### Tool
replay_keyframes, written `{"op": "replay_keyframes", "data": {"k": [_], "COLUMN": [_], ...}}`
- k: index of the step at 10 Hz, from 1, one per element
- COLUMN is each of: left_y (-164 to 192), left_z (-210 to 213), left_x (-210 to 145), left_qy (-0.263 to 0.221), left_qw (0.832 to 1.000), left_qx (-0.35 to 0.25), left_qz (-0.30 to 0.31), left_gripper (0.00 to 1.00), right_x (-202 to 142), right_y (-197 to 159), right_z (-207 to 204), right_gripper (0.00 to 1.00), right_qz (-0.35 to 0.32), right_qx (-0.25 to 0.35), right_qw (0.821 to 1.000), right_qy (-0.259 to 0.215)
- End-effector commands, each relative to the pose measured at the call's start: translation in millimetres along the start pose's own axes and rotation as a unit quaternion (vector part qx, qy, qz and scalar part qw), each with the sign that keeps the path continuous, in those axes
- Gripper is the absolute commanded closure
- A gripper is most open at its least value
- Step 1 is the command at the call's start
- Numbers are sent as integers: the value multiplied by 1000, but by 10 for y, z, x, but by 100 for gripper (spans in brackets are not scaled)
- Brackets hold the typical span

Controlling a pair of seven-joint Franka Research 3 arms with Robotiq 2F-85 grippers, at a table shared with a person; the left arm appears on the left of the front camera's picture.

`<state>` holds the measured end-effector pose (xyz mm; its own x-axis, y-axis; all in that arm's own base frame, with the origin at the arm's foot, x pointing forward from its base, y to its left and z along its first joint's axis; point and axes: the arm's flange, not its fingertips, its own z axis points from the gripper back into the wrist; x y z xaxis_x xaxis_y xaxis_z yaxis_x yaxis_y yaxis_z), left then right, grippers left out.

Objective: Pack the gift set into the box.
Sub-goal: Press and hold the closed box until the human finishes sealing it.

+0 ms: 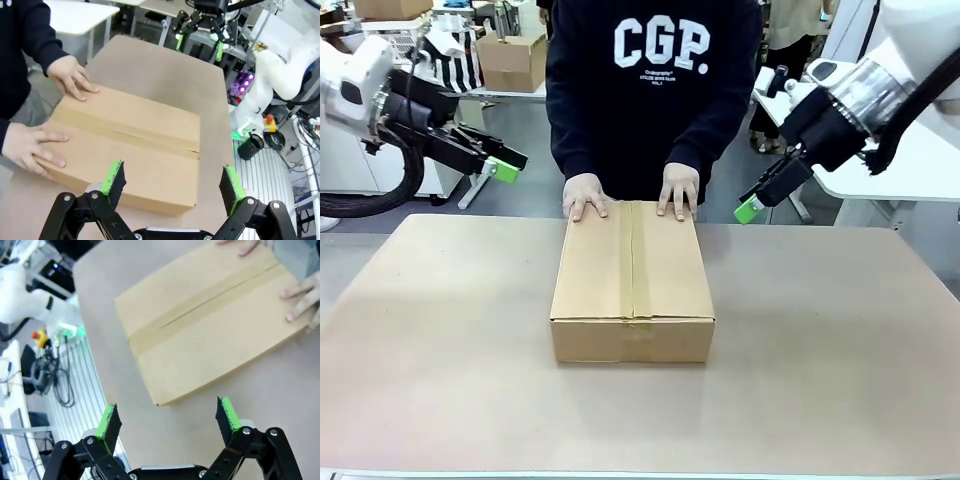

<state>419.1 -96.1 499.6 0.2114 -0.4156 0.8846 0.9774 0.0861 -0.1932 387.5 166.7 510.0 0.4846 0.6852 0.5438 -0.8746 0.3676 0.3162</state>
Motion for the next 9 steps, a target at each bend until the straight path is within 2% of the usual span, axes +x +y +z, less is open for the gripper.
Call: {"op": "replay_keyframes", "data": {"k": [1, 2, 3, 4, 5, 6, 7, 8, 9], "left_y": [91, 162, 195, 211, 229, 263, 330, 420, 479], "left_z": [-249, -343, -396, -458, -585, -738, -911, -1082, -1223], "left_x": [-33, -75, -118, -156, -227, -315, -418, -555, -648], "left_qy": [-65, -77, -88, -105, -119, -123, -145, -156, -157], "left_qw": [996, 991, 987, 982, 976, 972, 966, 962, 964], "left_qx": [-1, 7, 7, -1, -33, -53, -63, -56, -23], "left_qz": [-66, -106, -137, -159, -180, -193, -207, -215, -215], "left_gripper": [0, 0, 0, 0, 0, 0, 0, 0, 0], "right_x": [92, 163, 188, 198, 220, 273, 354, 491, 594], "right_y": [-173, -271, -334, -447, -577, -676, -746, -810, -821], "right_z": [-65, -151, -253, -341, -458, -601, -760, -928, -1092], "right_gripper": [0, 0, 0, 0, 0, 0, 0, 0, 0], "right_qz": [193, 292, 375, 389, 376, 332, 274, 214, 200], "right_qx": [13, -6, 26, 48, 79, 103, 113, 100, 80], "right_qw": [972, 923, 876, 861, 843, 843, 858, 891, 917], "right_qy": [-134, -249, -303, -324, -377, -410, -420, -388, -336]}}
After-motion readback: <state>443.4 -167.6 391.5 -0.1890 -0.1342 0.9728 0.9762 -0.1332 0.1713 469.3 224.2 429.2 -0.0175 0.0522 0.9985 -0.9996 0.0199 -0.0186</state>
